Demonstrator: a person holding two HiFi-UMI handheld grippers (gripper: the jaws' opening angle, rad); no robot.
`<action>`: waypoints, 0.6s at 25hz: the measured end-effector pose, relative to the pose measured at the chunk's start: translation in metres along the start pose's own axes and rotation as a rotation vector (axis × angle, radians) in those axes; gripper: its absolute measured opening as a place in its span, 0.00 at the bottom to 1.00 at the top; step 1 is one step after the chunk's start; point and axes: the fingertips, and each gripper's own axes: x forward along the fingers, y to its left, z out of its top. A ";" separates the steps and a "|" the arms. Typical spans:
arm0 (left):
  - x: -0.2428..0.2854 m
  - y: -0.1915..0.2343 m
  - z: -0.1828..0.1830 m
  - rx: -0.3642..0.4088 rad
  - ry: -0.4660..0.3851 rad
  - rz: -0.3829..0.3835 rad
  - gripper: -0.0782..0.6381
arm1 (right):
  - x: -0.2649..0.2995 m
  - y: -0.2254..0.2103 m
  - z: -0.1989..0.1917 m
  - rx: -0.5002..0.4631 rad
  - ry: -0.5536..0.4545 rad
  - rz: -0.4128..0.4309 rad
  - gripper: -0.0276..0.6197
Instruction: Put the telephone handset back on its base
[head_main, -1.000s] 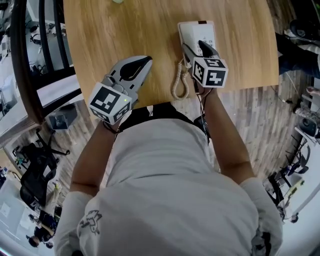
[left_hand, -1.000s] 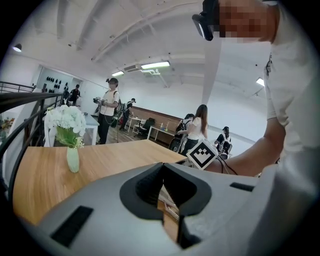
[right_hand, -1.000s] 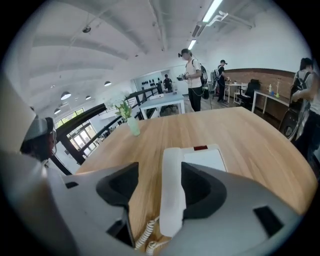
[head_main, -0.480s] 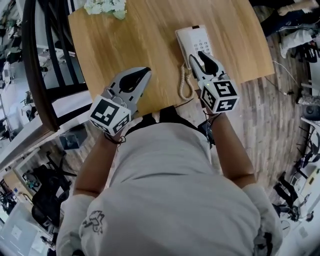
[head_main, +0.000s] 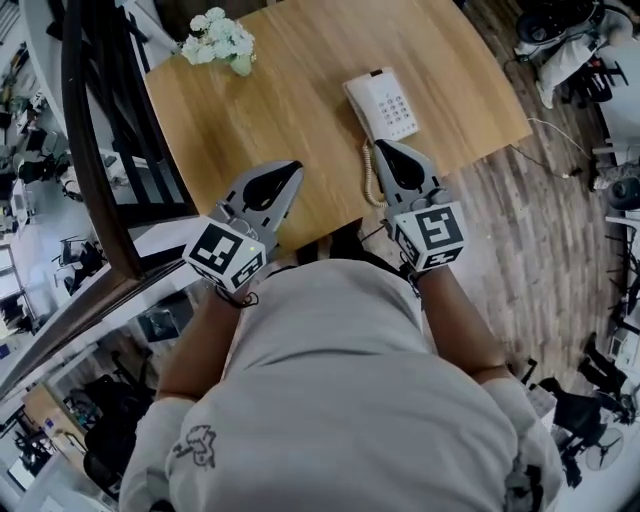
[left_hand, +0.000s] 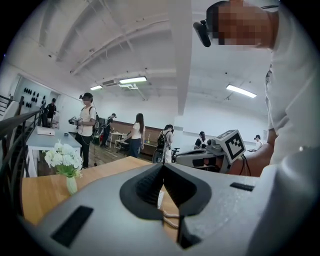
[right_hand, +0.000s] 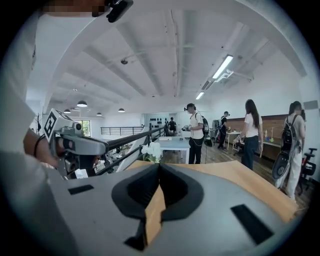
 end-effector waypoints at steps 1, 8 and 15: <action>-0.005 -0.002 0.002 0.004 -0.010 -0.007 0.12 | -0.006 0.006 0.003 -0.005 -0.015 -0.002 0.05; -0.041 -0.019 0.015 0.031 -0.057 -0.056 0.12 | -0.044 0.052 0.024 -0.027 -0.085 -0.004 0.05; -0.056 -0.036 0.021 0.054 -0.072 -0.097 0.12 | -0.076 0.077 0.038 -0.045 -0.102 -0.003 0.05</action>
